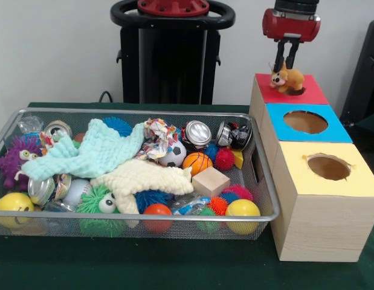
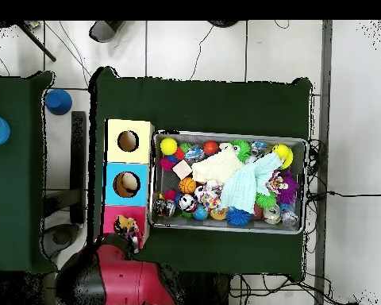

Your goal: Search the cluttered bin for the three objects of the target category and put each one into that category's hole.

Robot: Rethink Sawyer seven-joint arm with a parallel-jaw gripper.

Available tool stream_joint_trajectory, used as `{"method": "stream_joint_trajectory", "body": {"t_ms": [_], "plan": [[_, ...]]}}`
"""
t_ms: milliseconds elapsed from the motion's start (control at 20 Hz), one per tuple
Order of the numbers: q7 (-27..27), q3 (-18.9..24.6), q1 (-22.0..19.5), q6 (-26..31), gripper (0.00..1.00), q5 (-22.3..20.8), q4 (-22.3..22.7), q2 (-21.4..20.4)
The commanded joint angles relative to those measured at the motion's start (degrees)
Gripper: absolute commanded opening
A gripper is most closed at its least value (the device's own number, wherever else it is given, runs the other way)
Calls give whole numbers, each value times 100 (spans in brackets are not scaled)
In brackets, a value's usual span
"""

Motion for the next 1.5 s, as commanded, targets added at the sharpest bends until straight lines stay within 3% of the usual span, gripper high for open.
{"method": "stream_joint_trajectory", "body": {"t_ms": [50,800,1500], "plan": [[1400,169,-149,-23,0,217,291,338],[1501,189,1,-57,0,254,412,414],[1706,11,486,89,0,470,356,476]]}}
